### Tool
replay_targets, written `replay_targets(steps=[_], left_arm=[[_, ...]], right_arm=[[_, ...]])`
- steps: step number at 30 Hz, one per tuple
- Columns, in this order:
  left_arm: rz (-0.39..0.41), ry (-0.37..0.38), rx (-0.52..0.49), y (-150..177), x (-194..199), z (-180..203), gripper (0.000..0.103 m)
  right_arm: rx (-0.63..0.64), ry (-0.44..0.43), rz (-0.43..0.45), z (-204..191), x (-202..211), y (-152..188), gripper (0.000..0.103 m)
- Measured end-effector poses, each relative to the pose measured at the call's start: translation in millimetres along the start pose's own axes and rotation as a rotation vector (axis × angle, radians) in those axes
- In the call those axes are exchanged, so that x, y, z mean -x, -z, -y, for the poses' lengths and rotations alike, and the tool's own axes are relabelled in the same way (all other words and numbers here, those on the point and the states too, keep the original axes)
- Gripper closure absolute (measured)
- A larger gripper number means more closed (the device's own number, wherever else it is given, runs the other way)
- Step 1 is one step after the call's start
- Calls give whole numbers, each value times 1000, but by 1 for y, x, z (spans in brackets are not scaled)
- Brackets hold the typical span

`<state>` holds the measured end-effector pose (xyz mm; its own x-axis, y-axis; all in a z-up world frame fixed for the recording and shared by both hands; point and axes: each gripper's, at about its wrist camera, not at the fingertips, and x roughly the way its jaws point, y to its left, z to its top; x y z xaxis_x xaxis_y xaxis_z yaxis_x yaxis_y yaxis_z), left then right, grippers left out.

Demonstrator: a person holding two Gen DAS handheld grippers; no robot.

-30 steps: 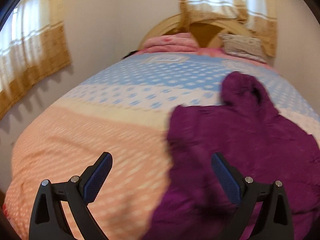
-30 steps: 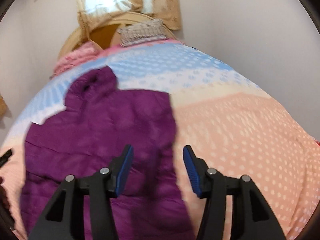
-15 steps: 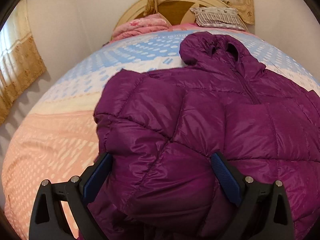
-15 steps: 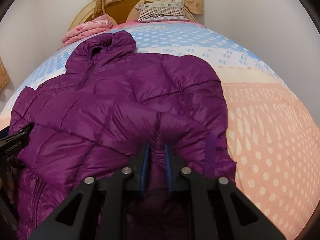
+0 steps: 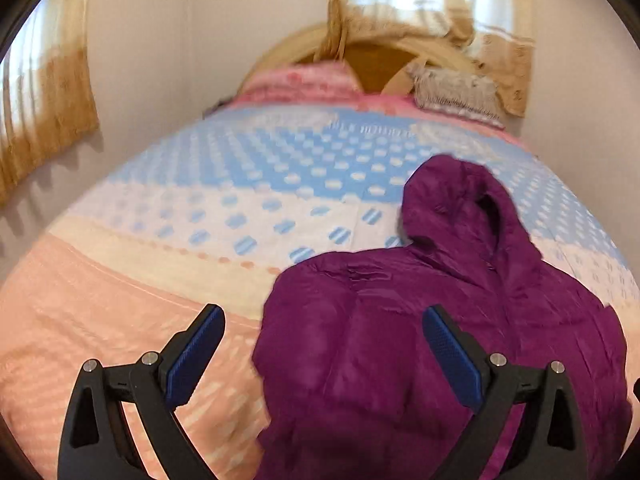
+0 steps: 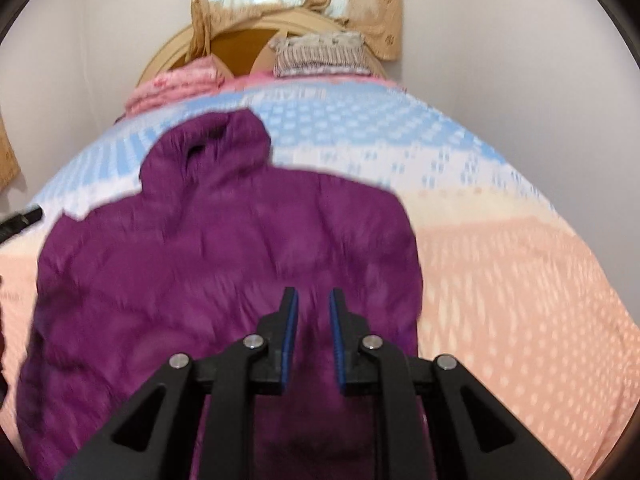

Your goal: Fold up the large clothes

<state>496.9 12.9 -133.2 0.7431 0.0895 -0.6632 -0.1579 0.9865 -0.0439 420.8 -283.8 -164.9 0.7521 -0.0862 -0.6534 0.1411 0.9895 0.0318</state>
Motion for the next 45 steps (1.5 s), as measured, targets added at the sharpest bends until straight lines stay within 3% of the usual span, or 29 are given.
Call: replay_targets(steps=[4,10,16,23,45], left_arm=[[-77,-60,-9,4,-43,7,4],[-145,-109,-16,30,-80,17,4],[-155,-147,-64,35,-88,27,1],[-177,-99,-13,34,-94,18,1],[-181,-72,11,34,-95,15,1]], right_arm=[[-71,43,-40,5,-38,-20,79],[-107,58,-130,19,-101,-8,74],[-109,56,-94,23,-99,4,74],[-109,68,-87,24,-96,8,73],[-62,125,-85,12,-102,7,72]])
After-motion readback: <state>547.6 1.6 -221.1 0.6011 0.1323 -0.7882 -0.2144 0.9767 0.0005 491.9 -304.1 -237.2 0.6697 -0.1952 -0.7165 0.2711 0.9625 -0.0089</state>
